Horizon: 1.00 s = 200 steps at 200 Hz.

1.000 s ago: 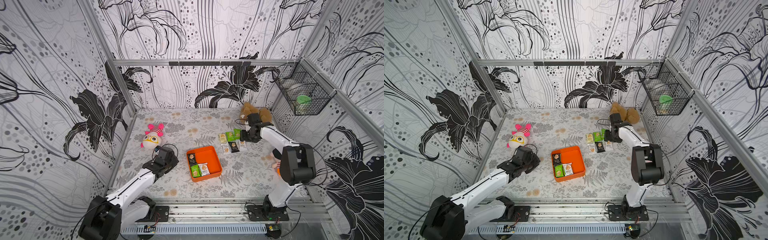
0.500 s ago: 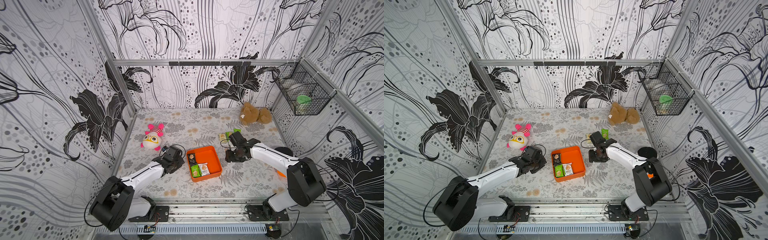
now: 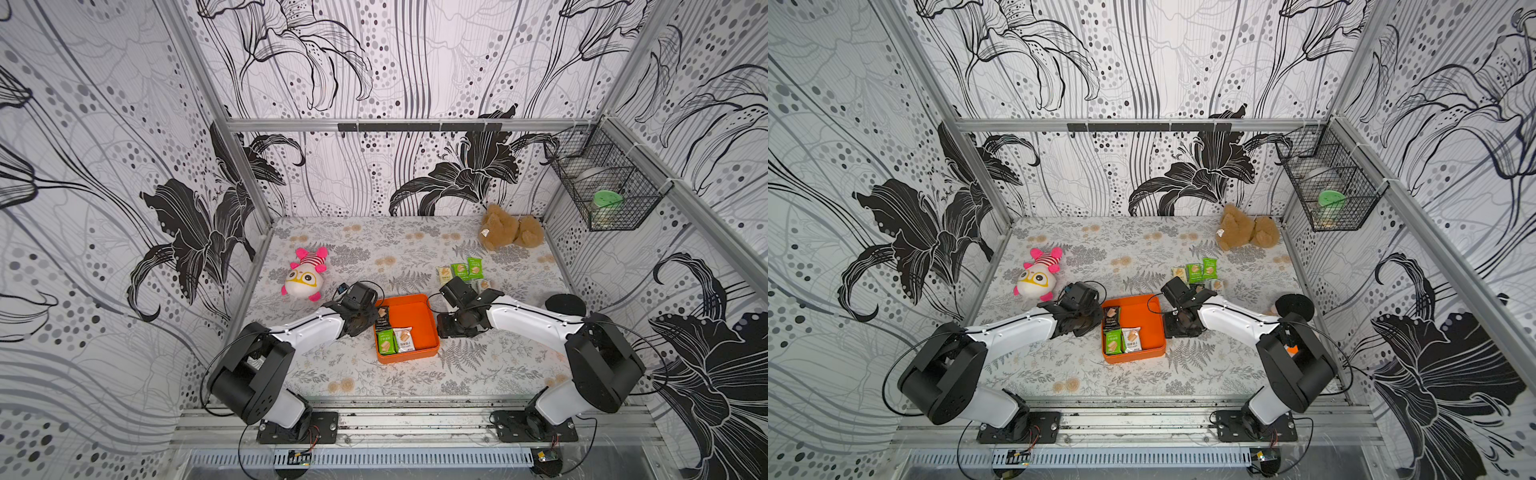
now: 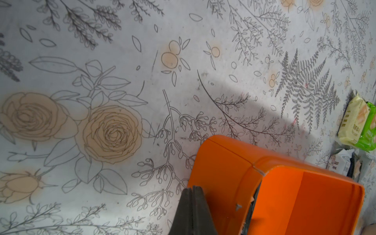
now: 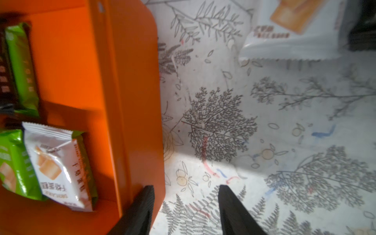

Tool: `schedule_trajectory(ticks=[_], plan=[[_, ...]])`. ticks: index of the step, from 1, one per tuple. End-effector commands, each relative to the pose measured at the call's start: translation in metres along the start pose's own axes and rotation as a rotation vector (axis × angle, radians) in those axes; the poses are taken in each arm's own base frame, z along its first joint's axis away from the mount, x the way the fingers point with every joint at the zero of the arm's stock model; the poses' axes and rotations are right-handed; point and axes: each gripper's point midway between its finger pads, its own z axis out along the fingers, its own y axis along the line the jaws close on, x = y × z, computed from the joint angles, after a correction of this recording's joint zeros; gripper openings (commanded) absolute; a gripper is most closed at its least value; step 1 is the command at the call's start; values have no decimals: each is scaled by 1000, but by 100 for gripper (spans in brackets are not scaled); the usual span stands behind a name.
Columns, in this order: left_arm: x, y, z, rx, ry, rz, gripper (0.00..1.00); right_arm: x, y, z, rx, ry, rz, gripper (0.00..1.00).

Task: Take the cookies out of the storage box
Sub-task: Adjust the storage box at the center of the board, then pick up the cookie from the storage box.

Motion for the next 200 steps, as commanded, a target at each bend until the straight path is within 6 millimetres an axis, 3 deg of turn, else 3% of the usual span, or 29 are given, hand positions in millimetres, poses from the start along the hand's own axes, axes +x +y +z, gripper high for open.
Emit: schedule_trajectory(ticks=[1,24,50,81,116,137,162,200], plan=[[-6,-23,1,55,-12,33,0,4,17,4,-33,20,7,56],[-11,-32,4,60,-18,50,0,8,30,4,-46,24,-7,56],[-25,-39,0,17,-55,107,0,7,23,2,4,16,5,56],[-49,-34,-24,-75,-146,196,7,1,12,-11,72,-24,5,58],[-51,-35,-50,-76,-147,247,18,-5,2,-20,117,-65,-5,60],[-43,-43,-67,-2,-127,243,28,-12,-5,-26,138,-89,3,62],[-23,-53,-84,74,-98,247,48,-20,-15,-35,136,-128,35,65],[25,-53,-85,66,-34,308,61,-25,-45,-46,121,-169,119,69]])
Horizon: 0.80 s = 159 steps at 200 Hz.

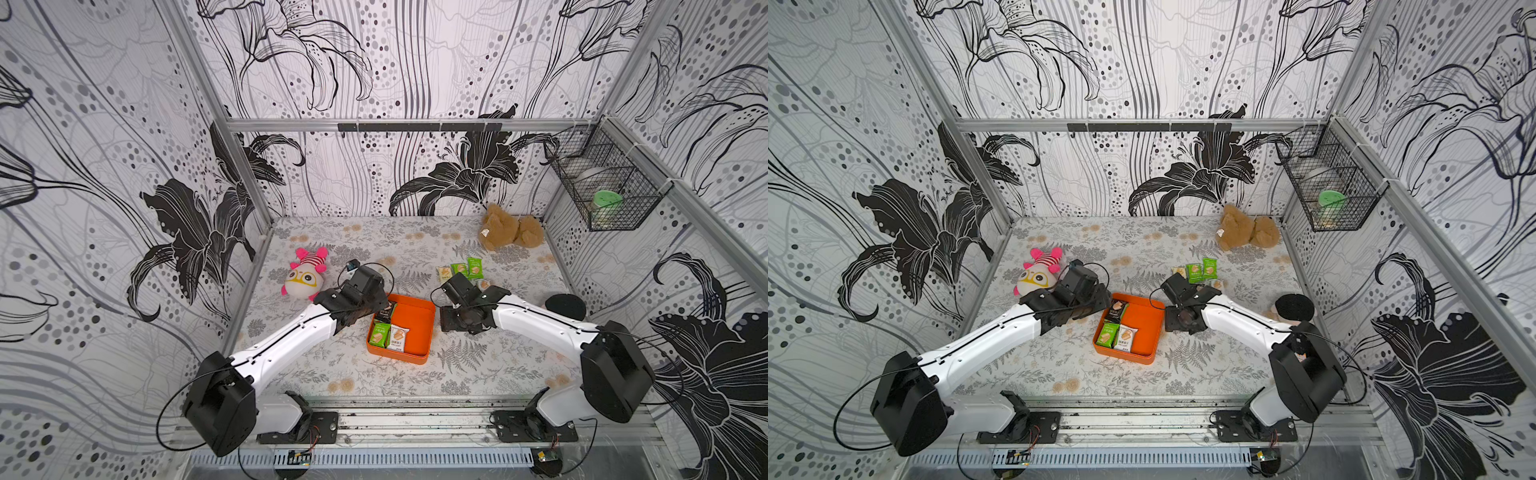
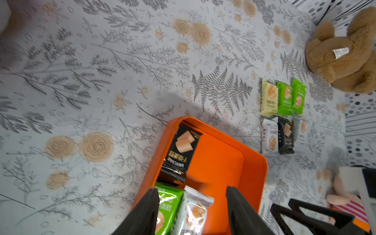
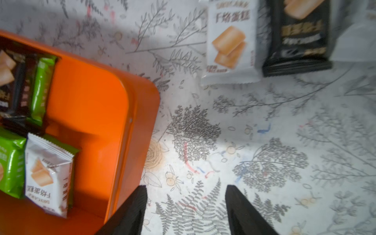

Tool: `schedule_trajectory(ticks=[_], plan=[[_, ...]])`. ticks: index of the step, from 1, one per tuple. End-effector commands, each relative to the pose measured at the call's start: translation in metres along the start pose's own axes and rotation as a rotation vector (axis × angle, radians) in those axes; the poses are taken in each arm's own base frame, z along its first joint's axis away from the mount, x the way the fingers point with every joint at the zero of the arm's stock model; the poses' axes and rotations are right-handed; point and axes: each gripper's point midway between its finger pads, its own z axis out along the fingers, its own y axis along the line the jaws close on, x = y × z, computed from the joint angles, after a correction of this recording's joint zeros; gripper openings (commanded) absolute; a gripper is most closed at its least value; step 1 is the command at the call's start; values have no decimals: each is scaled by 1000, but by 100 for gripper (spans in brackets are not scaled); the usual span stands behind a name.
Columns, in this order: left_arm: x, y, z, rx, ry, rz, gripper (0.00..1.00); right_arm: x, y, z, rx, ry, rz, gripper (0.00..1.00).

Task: Take the cookies out of the storage box
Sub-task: Pick up the cookie from the storage box.

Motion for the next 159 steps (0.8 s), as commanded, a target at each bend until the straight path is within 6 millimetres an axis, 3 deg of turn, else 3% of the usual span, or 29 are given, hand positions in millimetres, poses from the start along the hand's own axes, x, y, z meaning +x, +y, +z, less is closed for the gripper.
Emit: schedule_trajectory(ticks=[1,32,87,159], plan=[[35,6,3,-44,71,33,62,-2,-24,-7,22,-25,36,70],[66,-4,2,-56,116,115,69,-3,-46,-14,14,-56,91,75],[93,-13,15,-108,192,242,70,8,-62,-10,38,-38,104,75],[103,-15,44,-205,256,370,67,7,-68,-8,51,-31,98,75]])
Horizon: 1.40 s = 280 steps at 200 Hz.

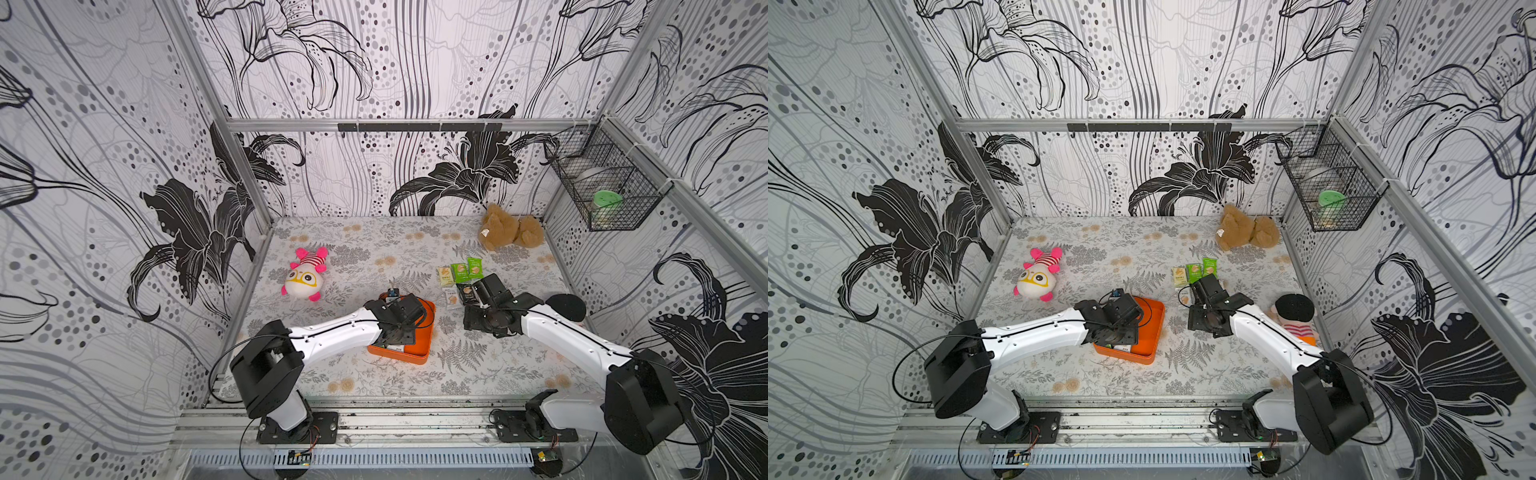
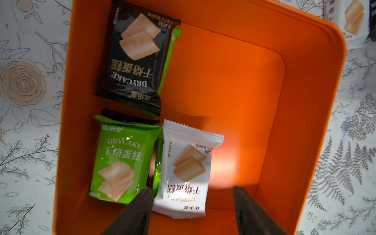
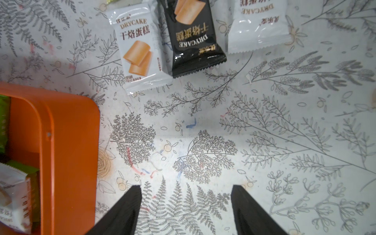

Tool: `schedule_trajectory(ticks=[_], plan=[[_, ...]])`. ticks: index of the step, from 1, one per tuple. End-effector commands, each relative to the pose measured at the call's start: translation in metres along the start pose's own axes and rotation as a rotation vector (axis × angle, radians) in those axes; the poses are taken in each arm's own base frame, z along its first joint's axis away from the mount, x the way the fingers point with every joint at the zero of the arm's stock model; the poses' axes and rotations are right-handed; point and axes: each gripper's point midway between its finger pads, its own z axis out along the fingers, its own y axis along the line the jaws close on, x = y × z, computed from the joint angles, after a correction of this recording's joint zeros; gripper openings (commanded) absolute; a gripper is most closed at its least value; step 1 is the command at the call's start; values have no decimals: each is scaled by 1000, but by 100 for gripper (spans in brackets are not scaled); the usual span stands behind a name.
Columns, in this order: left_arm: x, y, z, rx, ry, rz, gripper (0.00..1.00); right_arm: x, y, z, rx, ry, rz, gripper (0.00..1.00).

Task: Take the cookies out of the storage box
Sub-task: Pick up the cookie from the storage box.

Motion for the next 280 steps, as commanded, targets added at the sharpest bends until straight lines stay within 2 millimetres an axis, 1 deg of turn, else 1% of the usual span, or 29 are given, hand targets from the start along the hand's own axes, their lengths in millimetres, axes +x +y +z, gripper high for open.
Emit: schedule_trajectory(ticks=[1,32,54,95,118,142,184,216,249,270,280], plan=[[-4,-3,3,-32,-1,64,67,2,-4,1,9,8,-18,75],[-3,-6,13,-48,19,90,67,3,-7,0,18,6,-18,75],[-2,-3,19,-78,32,106,67,4,-9,1,26,7,-18,75],[1,2,26,-108,46,128,67,4,-9,5,34,17,-17,75],[0,9,28,-138,45,139,67,3,-8,7,35,21,-19,75],[0,9,31,-128,52,141,67,2,-7,8,34,24,-19,74],[2,11,41,-129,67,143,67,-2,-6,9,40,26,-27,74],[0,9,43,-124,64,146,63,-3,-7,8,50,22,-34,74],[-1,8,42,-122,61,141,56,-4,-7,7,46,19,-32,74],[-4,6,37,-115,52,132,49,-6,-6,5,44,13,-34,74],[-6,5,35,-109,46,128,48,-7,-5,6,40,12,-36,74]])
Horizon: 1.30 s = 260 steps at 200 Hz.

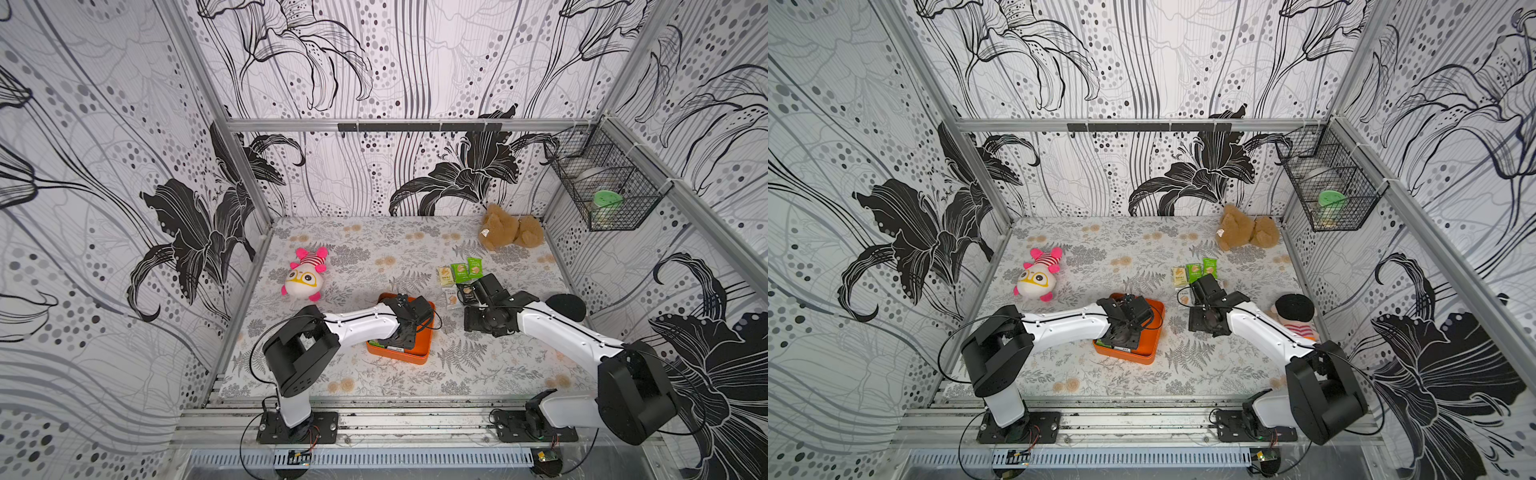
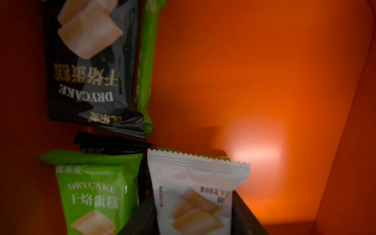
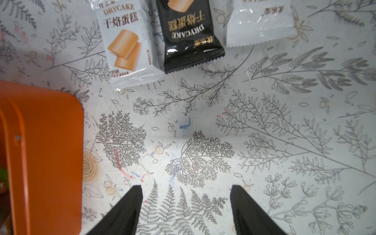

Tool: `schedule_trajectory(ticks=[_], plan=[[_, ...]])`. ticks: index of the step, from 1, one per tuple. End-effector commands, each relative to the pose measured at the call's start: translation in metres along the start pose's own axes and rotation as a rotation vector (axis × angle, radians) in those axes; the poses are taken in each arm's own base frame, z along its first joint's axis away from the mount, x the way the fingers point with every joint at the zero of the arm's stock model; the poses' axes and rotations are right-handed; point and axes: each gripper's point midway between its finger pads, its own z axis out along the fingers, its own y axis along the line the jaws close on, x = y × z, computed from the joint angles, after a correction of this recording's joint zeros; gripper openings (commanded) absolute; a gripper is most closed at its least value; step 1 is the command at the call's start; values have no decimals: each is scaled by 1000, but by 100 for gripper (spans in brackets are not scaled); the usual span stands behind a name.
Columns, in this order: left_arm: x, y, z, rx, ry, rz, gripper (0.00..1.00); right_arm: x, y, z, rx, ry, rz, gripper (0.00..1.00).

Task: Take the cookies out of the storage box
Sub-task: Pick up the cookie from the storage box.

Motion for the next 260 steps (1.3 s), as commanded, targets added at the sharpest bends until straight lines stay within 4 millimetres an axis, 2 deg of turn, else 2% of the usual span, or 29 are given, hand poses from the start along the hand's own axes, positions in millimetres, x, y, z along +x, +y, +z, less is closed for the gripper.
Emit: schedule_trajectory(ticks=[1,82,101,162,223,260], plan=[[-14,-4,-9,23,-39,-17,48,-10,-1,-5,12,-21,-10,74],[-33,-14,-34,60,-75,-31,46,-15,2,-4,9,-28,-21,73],[-36,-17,-35,71,-81,-34,46,-16,2,-4,11,-32,-24,73],[-54,-33,-15,57,-73,10,46,-17,1,-9,11,-40,-23,73],[-61,-24,9,37,-39,12,47,-17,0,-10,19,-43,-27,73],[-60,-23,12,32,-31,12,53,-18,-1,-10,24,-45,-28,73]])
